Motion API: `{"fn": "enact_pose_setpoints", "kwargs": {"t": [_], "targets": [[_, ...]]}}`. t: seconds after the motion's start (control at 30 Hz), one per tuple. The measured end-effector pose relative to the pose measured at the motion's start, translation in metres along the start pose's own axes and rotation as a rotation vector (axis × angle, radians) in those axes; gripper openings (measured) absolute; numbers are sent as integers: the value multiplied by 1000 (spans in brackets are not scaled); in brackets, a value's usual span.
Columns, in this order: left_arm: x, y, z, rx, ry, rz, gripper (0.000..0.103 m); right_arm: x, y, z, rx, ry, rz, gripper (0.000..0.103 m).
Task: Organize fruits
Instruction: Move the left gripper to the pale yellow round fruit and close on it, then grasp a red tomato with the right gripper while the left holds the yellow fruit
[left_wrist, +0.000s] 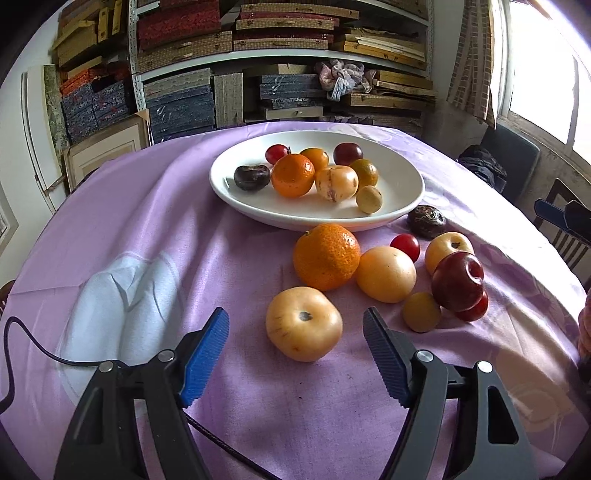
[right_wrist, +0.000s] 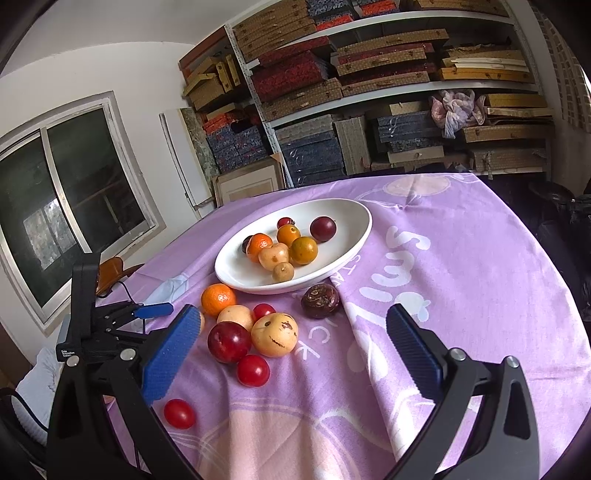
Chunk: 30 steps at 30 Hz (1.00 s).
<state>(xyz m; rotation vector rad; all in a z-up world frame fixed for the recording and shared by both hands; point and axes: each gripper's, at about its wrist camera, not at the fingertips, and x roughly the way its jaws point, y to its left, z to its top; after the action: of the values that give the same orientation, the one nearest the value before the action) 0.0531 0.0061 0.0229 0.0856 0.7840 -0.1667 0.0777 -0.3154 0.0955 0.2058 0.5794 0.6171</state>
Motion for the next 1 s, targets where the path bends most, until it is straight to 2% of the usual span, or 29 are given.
{"fn": "enact_pose_setpoints", "kwargs": {"t": [0.1, 0.3, 0.6, 0.67, 0.73, 1.0], "targets": [[3, -6, 0, 11, 4, -11, 73, 2, 3, -1, -14, 9, 3, 99], [11, -7, 2, -1, 39, -52, 56, 7, 8, -5, -33, 31, 5, 99], [15, -6, 1, -8, 57, -51, 56, 8, 10, -6, -38, 39, 10, 99], [16, -5, 1, -9, 60, -41, 53, 9, 11, -7, -43, 43, 11, 99], [18, -5, 2, -13, 67, -30, 45, 11, 12, -8, -49, 52, 13, 99], [15, -1, 0, -17, 59, -1, 44, 16, 29, -14, -136, 100, 29, 99]]}}
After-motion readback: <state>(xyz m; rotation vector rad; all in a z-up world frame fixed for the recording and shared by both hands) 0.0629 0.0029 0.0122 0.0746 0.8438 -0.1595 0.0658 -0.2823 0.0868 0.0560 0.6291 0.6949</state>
